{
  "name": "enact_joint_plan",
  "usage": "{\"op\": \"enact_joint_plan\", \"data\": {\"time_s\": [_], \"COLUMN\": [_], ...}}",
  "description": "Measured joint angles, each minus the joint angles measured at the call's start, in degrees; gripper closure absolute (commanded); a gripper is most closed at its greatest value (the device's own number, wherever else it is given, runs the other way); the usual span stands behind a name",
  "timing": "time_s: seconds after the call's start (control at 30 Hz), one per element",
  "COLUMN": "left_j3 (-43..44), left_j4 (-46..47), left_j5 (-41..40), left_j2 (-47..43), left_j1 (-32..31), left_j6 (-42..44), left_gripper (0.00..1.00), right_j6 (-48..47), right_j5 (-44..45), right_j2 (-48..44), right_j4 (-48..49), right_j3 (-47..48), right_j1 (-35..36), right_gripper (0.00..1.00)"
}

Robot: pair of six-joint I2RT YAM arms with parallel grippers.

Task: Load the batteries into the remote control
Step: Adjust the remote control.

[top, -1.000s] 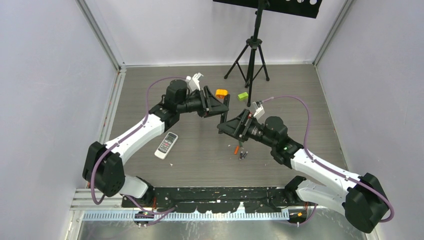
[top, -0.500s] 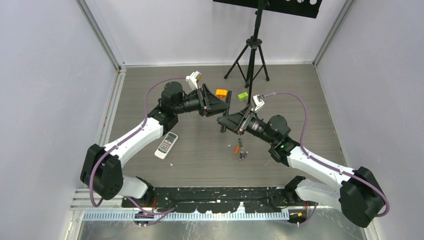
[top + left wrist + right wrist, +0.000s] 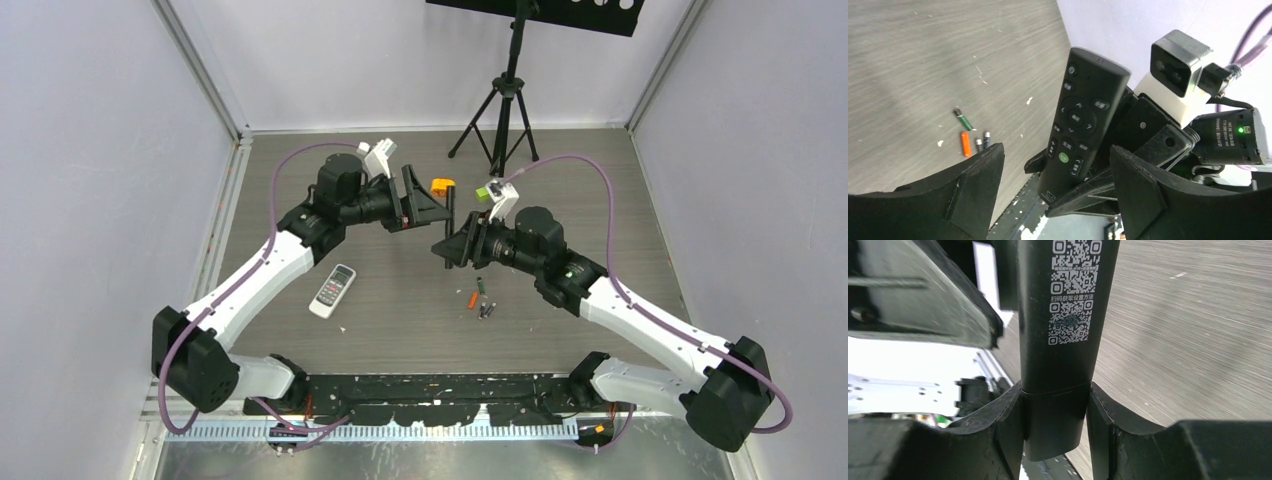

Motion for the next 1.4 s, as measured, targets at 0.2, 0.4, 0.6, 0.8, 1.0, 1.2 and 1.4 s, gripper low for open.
{"op": "enact_joint_plan", "data": {"time_s": [0.2, 0.4, 0.6, 0.8, 1.0, 1.2, 1.4], "left_j3": [2.7, 2.7, 2.8, 2.7, 2.7, -0.3, -2.6], "left_j4": [-5.1, -7.1, -8.9, -9.2, -9.0, -5.2, 3.0], "left_j5": [-1.4, -1.5, -1.9, -2.3, -0.5, 3.2, 4.0], "left_j2": [-0.1, 1.3, 4.0, 5.2, 5.4, 2.1, -5.2], "left_j1": [0.2, 0.2, 0.2, 0.3, 1.3, 8.0, 9.6], "left_j6": [4.6, 5.3, 5.3, 3.7, 4.4, 4.5, 0.3], "left_gripper": [0.16, 0.34, 0.69, 1.0, 1.0, 1.0, 1.0], "right_j6": [-11.3, -18.7, -22.3, -24.1, -22.9, -14.5, 7.5], "right_j5": [3.3, 7.1, 10.1, 12.2, 12.5, 12.1, 18.7], "right_j2": [3.0, 6.9, 9.1, 9.9, 8.8, -4.6, -11.6], "right_j4": [-11.1, -17.8, -20.0, -20.7, -20.2, -16.0, -4.0], "right_j3": [4.2, 8.2, 11.0, 11.5, 10.9, 4.5, -1.5], "right_j1": [2.2, 5.7, 7.4, 7.5, 7.5, 7.5, 7.5], "right_gripper": [0.85, 0.86, 0.87, 0.65, 0.05, 0.0, 0.01]}}
